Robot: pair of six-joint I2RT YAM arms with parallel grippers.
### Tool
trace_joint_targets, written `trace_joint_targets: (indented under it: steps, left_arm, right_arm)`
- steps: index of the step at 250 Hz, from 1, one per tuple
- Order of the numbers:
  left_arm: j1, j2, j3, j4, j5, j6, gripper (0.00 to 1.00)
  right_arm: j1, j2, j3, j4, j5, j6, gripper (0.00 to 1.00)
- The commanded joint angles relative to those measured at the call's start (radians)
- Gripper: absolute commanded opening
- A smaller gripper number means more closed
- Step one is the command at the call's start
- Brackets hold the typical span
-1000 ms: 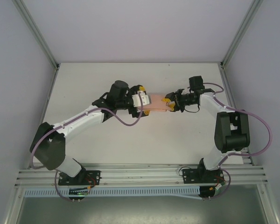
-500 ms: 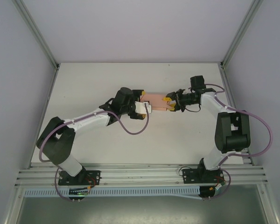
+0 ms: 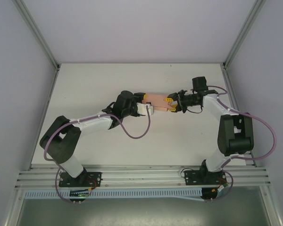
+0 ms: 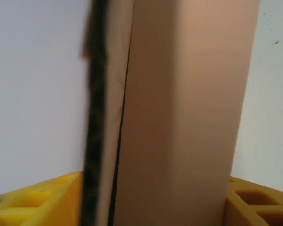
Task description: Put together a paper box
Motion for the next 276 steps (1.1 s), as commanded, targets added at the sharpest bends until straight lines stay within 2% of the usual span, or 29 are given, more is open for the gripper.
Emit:
trace_joint_targets:
  steps: [1, 27, 54, 73, 78, 86, 97, 123, 142, 162, 176, 198, 211, 226, 242, 276]
  left_arm:
    - [0.003, -0.008, -0.001, 0.059, -0.001, 0.016, 0.5]
    - [0.003, -0.017, -0.004, 0.06, -0.008, 0.03, 0.44]
    - [0.003, -0.03, -0.009, 0.066, -0.017, 0.037, 0.43]
    - [0.003, -0.044, -0.001, 0.015, 0.001, 0.029, 0.41]
    - [0.003, -0.048, 0.003, -0.002, 0.006, 0.022, 0.41]
    - [0.003, -0.054, 0.009, -0.026, 0.014, 0.01, 0.41]
    - [0.002, -0.062, 0.023, -0.072, 0.023, -0.005, 0.4]
    - [0.003, -0.077, 0.049, -0.159, 0.032, -0.024, 0.38]
    - [0.003, -0.081, 0.085, -0.264, 0.04, -0.023, 0.35]
    - [0.003, -0.07, 0.175, -0.469, 0.055, -0.043, 0.35]
    - [0.005, -0.041, 0.282, -0.68, 0.083, -0.074, 0.35]
    - [0.011, 0.028, 0.469, -1.005, 0.156, -0.167, 0.38]
    - [0.012, 0.052, 0.533, -1.103, 0.174, -0.229, 0.37]
    - [0.016, 0.082, 0.555, -1.203, 0.213, -0.231, 0.38]
    - [0.016, 0.095, 0.545, -1.273, 0.232, -0.221, 0.37]
    - [0.029, 0.111, 0.505, -1.304, 0.225, -0.302, 0.39]
  right_arm:
    - [0.025, -0.001, 0.024, -0.05, -0.058, -0.033, 0.35]
    - [0.025, -0.006, 0.025, -0.06, -0.05, -0.04, 0.38]
    - [0.024, -0.017, 0.03, -0.071, -0.03, -0.055, 0.53]
    - [0.015, -0.044, 0.033, -0.057, 0.033, -0.049, 0.65]
    - [0.011, -0.052, 0.033, -0.03, 0.045, -0.042, 0.7]
    - [0.004, -0.07, 0.033, 0.015, 0.066, -0.034, 0.86]
    - [-0.007, -0.099, 0.036, 0.046, 0.124, -0.031, 0.99]
    - [-0.034, -0.167, 0.044, 0.058, 0.286, -0.095, 0.99]
    - [-0.06, -0.214, 0.044, 0.045, 0.409, -0.201, 0.99]
    - [-0.056, -0.269, 0.048, 0.028, 0.563, -0.4, 0.99]
    - [-0.054, -0.312, 0.016, 0.06, 0.653, -0.484, 0.99]
    - [-0.056, -0.374, -0.104, 0.259, 0.63, -0.554, 0.99]
    - [-0.06, -0.399, -0.179, 0.4, 0.596, -0.573, 0.99]
    - [-0.065, -0.402, -0.226, 0.506, 0.535, -0.64, 0.99]
    - [-0.064, -0.381, -0.183, 0.441, 0.457, -0.748, 0.98]
    - [-0.047, -0.335, -0.091, 0.28, 0.281, -0.983, 0.97]
